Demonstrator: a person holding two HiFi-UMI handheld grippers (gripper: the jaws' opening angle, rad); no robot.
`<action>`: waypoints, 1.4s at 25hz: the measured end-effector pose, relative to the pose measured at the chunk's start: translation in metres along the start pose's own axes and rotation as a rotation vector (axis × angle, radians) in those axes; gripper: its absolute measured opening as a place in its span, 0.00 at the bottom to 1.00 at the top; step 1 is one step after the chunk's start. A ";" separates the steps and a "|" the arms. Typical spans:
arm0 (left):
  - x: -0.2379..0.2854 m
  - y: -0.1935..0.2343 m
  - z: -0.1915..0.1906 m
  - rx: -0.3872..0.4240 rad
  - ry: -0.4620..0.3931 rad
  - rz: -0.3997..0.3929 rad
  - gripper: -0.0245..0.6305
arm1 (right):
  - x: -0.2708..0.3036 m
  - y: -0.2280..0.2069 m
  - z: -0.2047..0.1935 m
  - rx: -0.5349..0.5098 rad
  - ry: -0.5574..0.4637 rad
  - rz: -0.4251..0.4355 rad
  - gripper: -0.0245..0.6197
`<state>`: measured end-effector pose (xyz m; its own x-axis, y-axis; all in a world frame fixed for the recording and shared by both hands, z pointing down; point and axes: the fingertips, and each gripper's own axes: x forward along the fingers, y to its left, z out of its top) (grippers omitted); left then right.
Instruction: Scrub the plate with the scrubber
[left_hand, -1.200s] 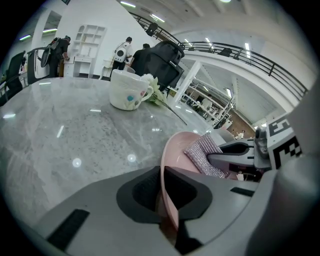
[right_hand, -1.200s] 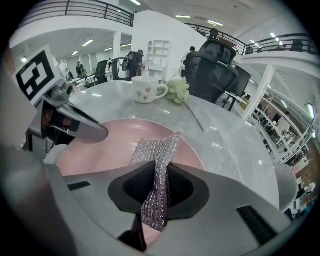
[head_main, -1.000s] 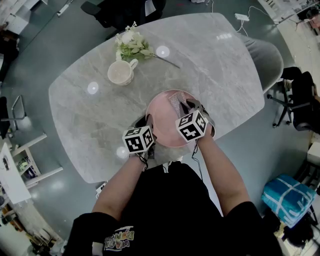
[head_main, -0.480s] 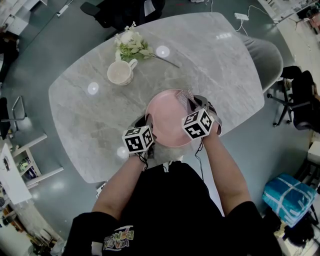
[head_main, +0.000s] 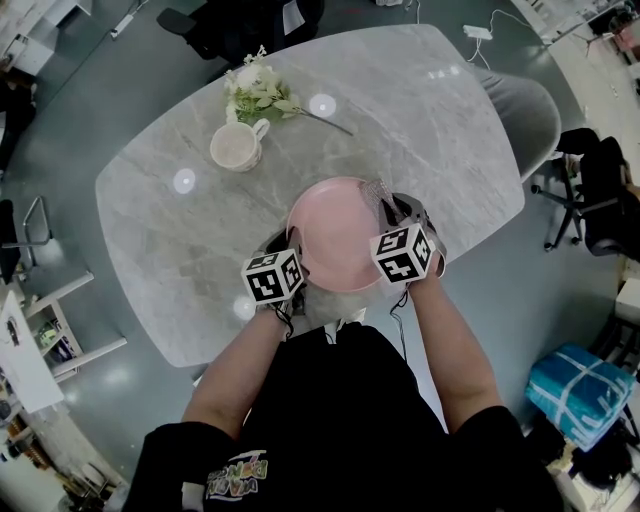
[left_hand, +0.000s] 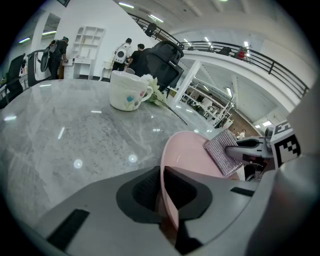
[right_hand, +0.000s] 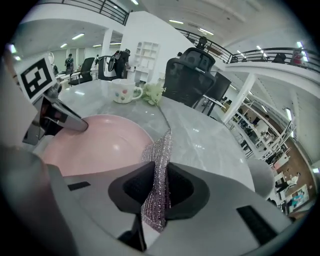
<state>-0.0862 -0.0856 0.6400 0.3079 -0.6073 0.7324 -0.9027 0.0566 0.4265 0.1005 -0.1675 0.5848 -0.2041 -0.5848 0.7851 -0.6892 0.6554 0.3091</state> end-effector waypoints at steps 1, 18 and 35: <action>0.000 0.000 0.000 -0.001 0.000 0.001 0.10 | -0.003 0.001 0.000 0.020 -0.010 0.005 0.15; -0.001 0.000 0.000 -0.019 -0.018 0.019 0.10 | -0.039 0.120 0.012 0.109 -0.063 0.327 0.15; 0.000 0.000 0.001 -0.017 -0.026 0.016 0.10 | -0.020 0.132 -0.007 -0.176 0.012 0.253 0.16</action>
<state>-0.0862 -0.0864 0.6395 0.2858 -0.6264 0.7252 -0.9021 0.0793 0.4241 0.0188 -0.0659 0.6138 -0.3449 -0.3879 0.8548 -0.4866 0.8526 0.1905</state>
